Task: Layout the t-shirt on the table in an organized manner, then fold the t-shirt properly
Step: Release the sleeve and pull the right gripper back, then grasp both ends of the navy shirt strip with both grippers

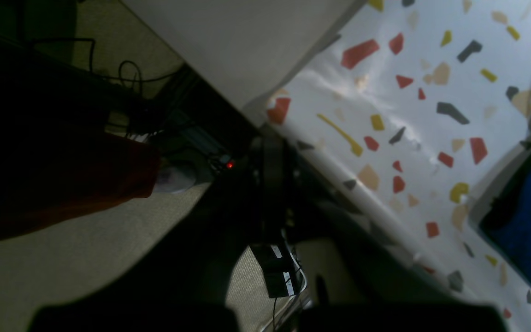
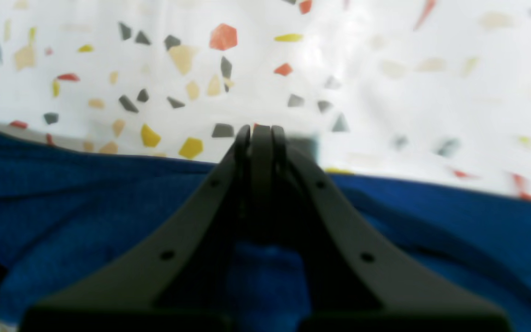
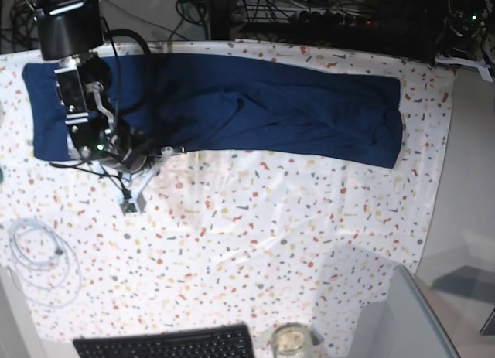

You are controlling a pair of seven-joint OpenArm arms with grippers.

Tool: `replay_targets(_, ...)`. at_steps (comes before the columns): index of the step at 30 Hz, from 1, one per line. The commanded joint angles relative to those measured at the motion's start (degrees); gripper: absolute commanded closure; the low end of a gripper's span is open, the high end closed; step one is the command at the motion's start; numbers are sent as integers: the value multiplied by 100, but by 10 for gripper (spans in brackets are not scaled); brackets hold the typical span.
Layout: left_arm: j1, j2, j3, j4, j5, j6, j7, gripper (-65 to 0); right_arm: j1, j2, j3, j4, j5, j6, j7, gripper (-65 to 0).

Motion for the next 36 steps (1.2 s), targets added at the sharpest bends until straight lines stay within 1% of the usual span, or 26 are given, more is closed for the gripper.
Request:
replay_targets(1,20,-114,-15,81,-5,-5,-77,0,-33,13,14,320,64,23,102,-2)
replay_targets(3,20,-114,-15,81,-5,-5,-77,0,-305,128,23,786,64,23,-47,-2)
replay_targets(5,20,-150,-15,81,-5,-5,-77,0,-569,145,23,1182,55,23,-223,-2)
replay_targets(9,11,-202,-15,81,-40,-5,-77,0,-1097,137,436,1683,55,23,-329,-2)
replay_targets(13,-6,-202,-15,81,-5,-5,-77,0,-1545,137,665,1894,55,58,-329,-2)
replay_targets(17,-33,-202,2,81,-5,-5,-77,0,-1800,137,673,1885,55,67,-302,-6)
replay_targets(23,11,-281,521,81,-40,-5,-77,0,-1809,101,665,1885,73,67,-320,-14)
replay_targets(24,11,-281,556,81,-40,-5,-77,0,-1817,101,665,1903,81,67,-329,-33)
replay_targets(25,11,-281,565,81,-49,-5,-77,0,-1861,101,665,1929,81,67,-337,-68)
replay_targets(27,2,-273,565,81,-49,-5,-77,0,-1967,101,691,2026,81,67,-478,-170)
replay_targets(29,2,-273,574,81,-58,-5,-77,0,-2055,101,700,2272,81,67,-768,-243)
replay_targets(30,11,-281,574,90,-58,-5,-77,0,-2116,101,735,2457,81,41,-882,-260)
replay_targets(32,20,-281,574,125,-58,-5,-77,0,-2283,57,955,2852,81,23,-979,-263)
replay_targets(34,20,-281,574,125,-58,-5,-77,0,-2363,-74,1157,3116,81,23,-944,-263)
replay_targets(36,20,-281,574,134,-58,-5,-77,0,-2310,-118,1306,3151,81,23,-856,-263)
